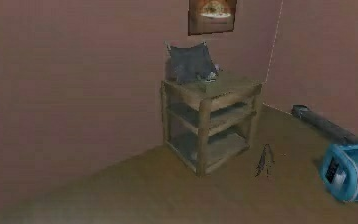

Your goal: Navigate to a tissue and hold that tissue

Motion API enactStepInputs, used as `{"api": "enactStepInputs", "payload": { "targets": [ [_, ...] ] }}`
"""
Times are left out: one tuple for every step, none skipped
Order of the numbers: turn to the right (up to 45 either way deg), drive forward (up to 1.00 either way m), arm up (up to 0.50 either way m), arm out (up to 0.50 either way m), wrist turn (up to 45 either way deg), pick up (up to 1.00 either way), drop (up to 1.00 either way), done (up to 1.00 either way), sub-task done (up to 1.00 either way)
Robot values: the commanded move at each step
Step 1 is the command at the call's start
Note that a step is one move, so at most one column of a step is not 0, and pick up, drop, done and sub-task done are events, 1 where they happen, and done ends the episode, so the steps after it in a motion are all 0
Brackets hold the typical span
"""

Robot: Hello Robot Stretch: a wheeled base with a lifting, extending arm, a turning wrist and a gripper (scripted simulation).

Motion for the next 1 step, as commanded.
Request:
{"api": "enactStepInputs", "payload": {
  "targets": [
    [0.0,0.85,0.00,0.00,0.0,0.00,0.00,0.00,0.00]
  ]
}}
